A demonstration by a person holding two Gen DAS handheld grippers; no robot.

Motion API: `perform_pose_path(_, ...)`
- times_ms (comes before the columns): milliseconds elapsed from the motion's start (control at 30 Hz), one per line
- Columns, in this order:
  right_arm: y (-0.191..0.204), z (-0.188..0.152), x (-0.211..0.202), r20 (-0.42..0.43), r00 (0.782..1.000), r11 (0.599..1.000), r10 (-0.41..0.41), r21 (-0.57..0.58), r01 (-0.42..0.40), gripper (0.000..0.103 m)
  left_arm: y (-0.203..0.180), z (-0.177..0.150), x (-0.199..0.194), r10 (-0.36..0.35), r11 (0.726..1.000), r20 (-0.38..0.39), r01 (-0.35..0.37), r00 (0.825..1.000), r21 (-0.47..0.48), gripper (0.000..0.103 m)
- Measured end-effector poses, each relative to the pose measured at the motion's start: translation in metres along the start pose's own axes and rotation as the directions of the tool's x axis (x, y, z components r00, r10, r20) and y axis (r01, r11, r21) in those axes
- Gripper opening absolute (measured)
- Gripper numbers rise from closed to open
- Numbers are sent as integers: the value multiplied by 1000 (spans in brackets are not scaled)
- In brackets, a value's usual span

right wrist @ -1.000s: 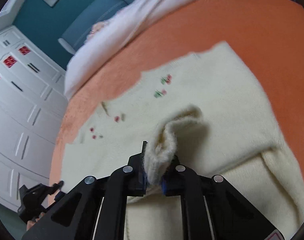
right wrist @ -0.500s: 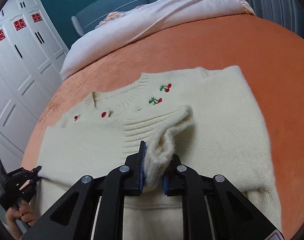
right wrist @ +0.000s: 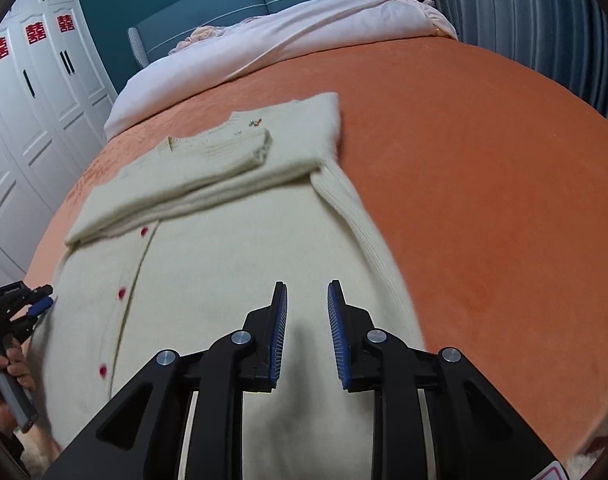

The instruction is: Fold small clothes

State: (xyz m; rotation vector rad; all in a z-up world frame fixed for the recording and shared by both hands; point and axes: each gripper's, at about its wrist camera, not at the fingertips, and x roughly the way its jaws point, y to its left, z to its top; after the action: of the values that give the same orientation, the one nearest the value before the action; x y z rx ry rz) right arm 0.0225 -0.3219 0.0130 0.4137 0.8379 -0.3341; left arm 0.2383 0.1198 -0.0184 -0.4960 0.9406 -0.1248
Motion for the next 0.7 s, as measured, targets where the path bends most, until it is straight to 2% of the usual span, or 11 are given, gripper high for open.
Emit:
perform_pose_path(67,-11,-26,-24,-33,999,1000,-20,16,21,45,9,-19,-27,11,1000,4,-11,1000,21,42)
perform_pose_path(100,-15,-37,-32,-47,999,999,-20,26,21,46,12,-28,-37,16,999,0,-16,1000,34,45)
perform_pose_path(167,-21,-57,-47,-79,997,999,-20,47,23,50,18,-46,-57,51,997,-7,-50,999,55,65)
perform_pose_path(233,-28,-75,-58,-102,995,997,-1,81,9,54,26,-62,-72,84,995,-12,-84,996,45,74)
perform_pose_path(333,-32,-93,-68,-120,992,991,36,131,-20,57,41,-85,-83,112,994,-41,-111,993,15,78)
perform_pose_path(400,-30,-97,-69,-113,993,991,37,131,-22,65,50,-95,-86,99,995,-45,-100,994,-11,78)
perform_pose_path(533,-29,-98,-56,-148,987,989,66,140,-46,65,45,-103,-88,104,994,-18,-103,994,27,85)
perform_pose_path(633,-32,-99,-47,-165,982,983,90,175,-60,65,40,-105,-86,90,996,-24,-89,996,7,91)
perform_pose_path(700,-31,-98,-45,-160,981,980,105,186,-75,65,38,-103,-82,77,997,-20,-78,997,-11,91)
